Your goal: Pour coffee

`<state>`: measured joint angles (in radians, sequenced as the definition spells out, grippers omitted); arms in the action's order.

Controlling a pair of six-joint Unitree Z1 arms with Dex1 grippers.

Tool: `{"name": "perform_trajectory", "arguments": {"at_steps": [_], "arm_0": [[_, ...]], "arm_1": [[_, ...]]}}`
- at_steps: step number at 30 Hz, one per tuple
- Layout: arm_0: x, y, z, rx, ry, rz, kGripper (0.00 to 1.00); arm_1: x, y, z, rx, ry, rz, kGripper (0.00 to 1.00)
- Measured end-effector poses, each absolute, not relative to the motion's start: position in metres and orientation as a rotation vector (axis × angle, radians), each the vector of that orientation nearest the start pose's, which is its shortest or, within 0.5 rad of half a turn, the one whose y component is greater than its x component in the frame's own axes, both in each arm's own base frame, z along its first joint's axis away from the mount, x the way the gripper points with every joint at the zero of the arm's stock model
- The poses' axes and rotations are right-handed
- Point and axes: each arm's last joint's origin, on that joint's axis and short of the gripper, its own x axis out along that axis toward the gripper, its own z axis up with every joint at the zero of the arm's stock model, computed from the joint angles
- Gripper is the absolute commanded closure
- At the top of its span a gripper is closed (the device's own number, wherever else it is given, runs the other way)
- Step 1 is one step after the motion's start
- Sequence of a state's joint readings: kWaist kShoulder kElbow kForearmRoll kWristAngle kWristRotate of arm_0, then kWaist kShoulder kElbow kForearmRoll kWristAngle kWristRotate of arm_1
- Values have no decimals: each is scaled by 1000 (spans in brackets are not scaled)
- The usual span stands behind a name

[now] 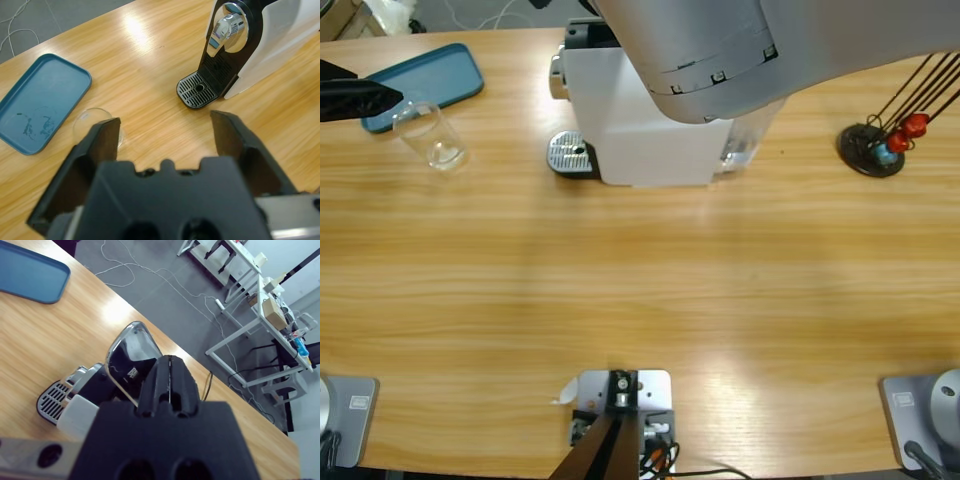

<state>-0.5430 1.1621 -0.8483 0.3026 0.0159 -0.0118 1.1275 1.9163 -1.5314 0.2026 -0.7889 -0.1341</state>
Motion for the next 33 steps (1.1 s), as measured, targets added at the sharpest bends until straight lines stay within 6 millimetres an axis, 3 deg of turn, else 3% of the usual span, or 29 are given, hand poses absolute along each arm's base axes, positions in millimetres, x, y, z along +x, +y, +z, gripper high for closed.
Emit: {"name": "perform_trajectory", "arguments": {"at_steps": [7, 33], "arm_0": [[157, -94, 343, 160, 603, -509, 4], [158, -95, 342, 161, 607, -510, 4]], "arm_1": [[216, 375, 328, -616, 344, 373, 1000], [218, 373, 314, -526, 349, 398, 1000]]}}
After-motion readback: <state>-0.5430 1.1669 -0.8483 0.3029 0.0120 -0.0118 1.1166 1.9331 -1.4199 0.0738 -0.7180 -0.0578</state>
